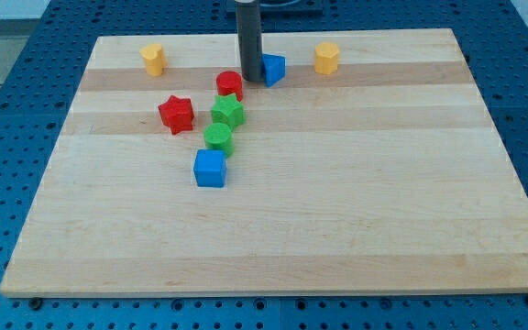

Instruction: Place the blue triangle diagonally bottom right to yellow hexagon

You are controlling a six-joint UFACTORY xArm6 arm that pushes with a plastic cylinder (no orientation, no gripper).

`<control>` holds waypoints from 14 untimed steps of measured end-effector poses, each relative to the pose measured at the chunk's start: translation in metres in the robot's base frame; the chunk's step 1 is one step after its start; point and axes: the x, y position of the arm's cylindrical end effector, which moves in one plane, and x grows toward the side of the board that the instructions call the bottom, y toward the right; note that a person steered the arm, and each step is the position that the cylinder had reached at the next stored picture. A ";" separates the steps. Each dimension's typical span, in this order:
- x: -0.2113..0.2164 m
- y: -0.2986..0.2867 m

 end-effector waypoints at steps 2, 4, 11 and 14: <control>0.014 0.069; -0.003 -0.005; 0.013 0.078; -0.017 0.112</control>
